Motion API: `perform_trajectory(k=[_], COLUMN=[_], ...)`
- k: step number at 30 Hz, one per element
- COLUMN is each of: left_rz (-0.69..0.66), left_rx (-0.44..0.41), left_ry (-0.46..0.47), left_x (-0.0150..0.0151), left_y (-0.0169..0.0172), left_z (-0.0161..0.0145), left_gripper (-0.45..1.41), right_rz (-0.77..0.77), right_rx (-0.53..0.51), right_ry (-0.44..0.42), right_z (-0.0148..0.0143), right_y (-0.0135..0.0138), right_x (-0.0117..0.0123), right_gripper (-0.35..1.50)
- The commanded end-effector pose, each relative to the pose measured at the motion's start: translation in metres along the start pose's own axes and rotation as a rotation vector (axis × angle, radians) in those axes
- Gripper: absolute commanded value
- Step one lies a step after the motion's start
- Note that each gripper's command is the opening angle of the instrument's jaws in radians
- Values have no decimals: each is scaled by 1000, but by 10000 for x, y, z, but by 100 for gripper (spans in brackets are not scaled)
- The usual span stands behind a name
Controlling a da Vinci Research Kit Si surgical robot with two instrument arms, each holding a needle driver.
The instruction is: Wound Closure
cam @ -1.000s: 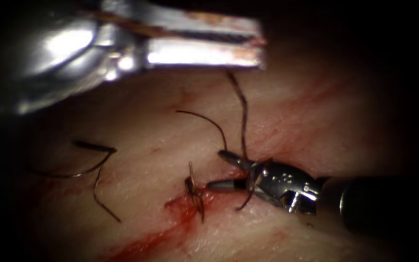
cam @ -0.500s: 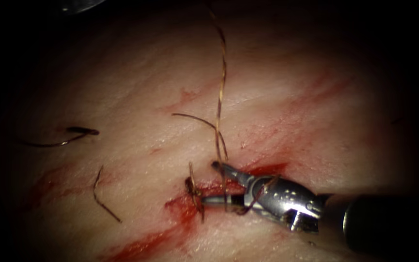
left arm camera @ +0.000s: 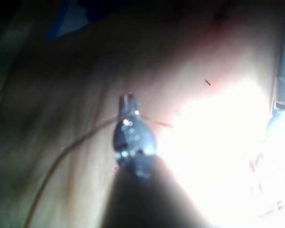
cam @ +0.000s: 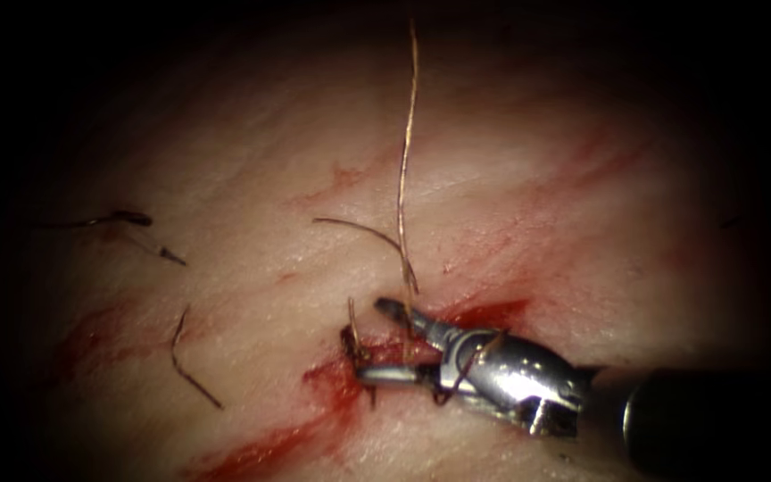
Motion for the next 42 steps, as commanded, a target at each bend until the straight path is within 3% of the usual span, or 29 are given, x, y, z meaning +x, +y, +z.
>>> perform_trajectory(k=[1, 9, 13, 15, 17, 18, 19, 27, 29, 36, 38, 42], left_rz=[-3, -32, -3, 37, 49, 77, 77, 130, 130, 147, 165, 179], left_rx=[2, 28, 36, 46, 49, 60, 60, 108, 116, 144, 145, 141], left_ry=[1, 9, -16, -46, -54, -69, -69, -112, -116, -127, -151, -189], left_x=[1, 2, -30, -67, -78, -103, -103, -197, -203, -248, -271, -286], left_y=[-3, -53, -62, -57, -56, -53, -53, -46, -47, -42, -32, -25], left_z=[12, 36, 45, 52, 54, 57, 57, 75, 79, 130, 162, 177], left_gripper=[-45, -45, -45, -45, -45, -45, -45, -45, -45, -45, -45, -45], right_rz=[2, -11, -16, -17, -17, -15, -15, -15, -15, -15, -17, -17], right_rx=[2, 80, 112, 103, 100, 96, 96, 95, 95, 94, 95, 98], right_ry=[-5, 15, 56, 70, 76, 84, 84, 114, 117, 120, 120, 124], right_z=[10, 10, 9, 7, 6, 6, 6, 6, 6, 6, 7, 7], right_y=[-4, -18, -19, -16, -15, -14, -14, -13, -13, -12, -13, -13], right_x=[-7, -2, 5, 10, 11, 12, 12, 14, 14, 13, 12, 12], right_gripper=[148, 148, 145, 145, 145, 145, 145, 145, 145, 145, 145, 145])
